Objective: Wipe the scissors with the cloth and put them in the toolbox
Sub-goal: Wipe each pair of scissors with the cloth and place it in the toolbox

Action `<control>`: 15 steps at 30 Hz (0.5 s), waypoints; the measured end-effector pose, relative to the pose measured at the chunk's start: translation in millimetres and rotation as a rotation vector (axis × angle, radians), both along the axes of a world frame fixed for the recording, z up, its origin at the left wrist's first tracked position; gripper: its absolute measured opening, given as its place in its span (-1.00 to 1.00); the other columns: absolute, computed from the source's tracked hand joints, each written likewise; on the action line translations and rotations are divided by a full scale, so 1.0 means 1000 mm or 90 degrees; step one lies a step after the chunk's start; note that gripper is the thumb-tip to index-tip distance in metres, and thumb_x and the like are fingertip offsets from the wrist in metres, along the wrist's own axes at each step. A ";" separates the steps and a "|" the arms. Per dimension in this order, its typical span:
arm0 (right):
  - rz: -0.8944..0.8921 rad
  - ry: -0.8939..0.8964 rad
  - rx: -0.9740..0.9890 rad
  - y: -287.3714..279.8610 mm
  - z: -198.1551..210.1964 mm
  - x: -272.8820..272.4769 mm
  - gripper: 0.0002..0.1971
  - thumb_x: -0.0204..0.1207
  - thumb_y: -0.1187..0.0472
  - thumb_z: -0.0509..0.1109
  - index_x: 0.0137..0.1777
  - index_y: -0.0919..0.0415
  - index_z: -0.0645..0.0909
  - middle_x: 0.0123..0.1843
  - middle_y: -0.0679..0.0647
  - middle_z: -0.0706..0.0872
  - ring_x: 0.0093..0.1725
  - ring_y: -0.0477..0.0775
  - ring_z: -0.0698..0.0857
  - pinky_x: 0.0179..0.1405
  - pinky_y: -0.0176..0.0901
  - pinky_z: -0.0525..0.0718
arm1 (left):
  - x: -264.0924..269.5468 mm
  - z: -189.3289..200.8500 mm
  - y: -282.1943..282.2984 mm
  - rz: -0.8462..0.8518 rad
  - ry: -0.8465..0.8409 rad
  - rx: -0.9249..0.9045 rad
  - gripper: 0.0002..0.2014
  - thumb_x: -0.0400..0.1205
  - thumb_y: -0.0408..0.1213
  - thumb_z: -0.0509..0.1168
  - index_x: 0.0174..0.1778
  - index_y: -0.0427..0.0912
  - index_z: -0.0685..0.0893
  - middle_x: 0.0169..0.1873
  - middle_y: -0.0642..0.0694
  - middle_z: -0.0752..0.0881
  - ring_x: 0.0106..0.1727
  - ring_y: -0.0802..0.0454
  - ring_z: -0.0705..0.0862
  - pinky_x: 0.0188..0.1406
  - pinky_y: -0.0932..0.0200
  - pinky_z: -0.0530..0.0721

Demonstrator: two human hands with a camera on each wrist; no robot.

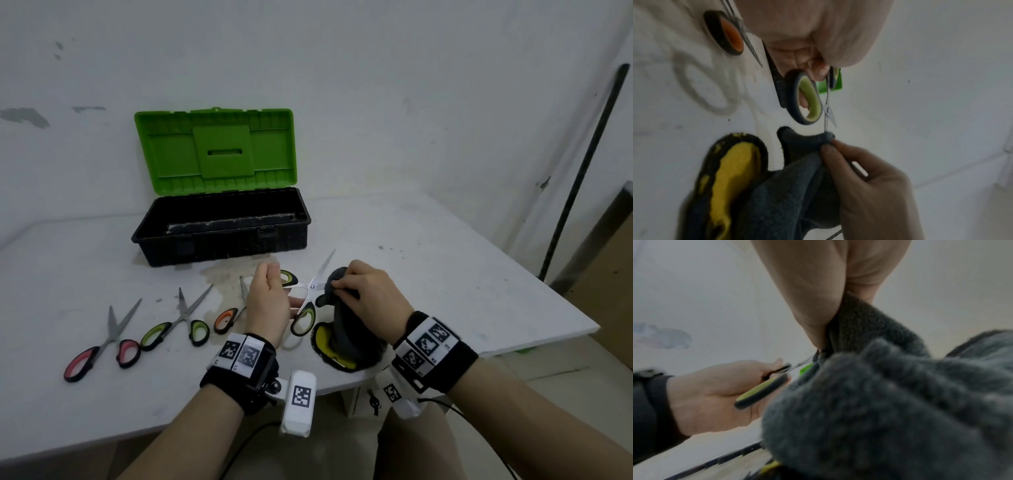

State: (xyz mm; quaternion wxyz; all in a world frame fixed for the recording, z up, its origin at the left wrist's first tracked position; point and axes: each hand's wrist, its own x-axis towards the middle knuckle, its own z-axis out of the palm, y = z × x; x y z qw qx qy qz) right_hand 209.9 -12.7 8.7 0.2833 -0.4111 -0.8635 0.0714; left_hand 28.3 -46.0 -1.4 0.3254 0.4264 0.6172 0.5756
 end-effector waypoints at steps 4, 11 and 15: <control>-0.077 0.000 -0.029 0.014 0.001 0.020 -0.85 0.58 0.24 0.41 0.02 0.21 0.81 -0.14 0.04 0.59 -0.18 0.10 0.63 -0.13 -0.07 0.60 | -0.009 0.002 0.001 0.004 -0.033 0.012 -0.73 0.84 0.00 -0.04 -0.08 0.13 0.51 -0.07 -0.28 0.63 -0.35 -0.19 0.80 -0.41 -0.09 0.79; -0.227 0.088 -0.007 0.044 0.021 0.055 -0.90 0.52 0.22 0.48 -0.05 0.14 0.82 -0.19 -0.03 0.61 -0.17 -0.04 0.57 -0.12 -0.30 0.41 | -0.015 0.000 0.012 0.038 -0.162 0.001 -0.72 0.85 -0.02 -0.03 -0.01 -0.01 0.53 -0.14 -0.19 0.61 -0.35 -0.14 0.79 -0.52 0.06 0.71; -0.271 0.102 -0.014 0.065 0.025 0.057 -0.87 0.54 0.21 0.45 0.02 0.15 0.80 -0.08 0.08 0.69 -0.03 0.11 0.66 0.00 -0.23 0.47 | -0.006 -0.001 0.017 0.036 -0.192 -0.009 -0.70 0.85 -0.01 -0.03 0.02 -0.05 0.54 -0.23 -0.12 0.58 -0.33 -0.12 0.79 -0.43 0.04 0.73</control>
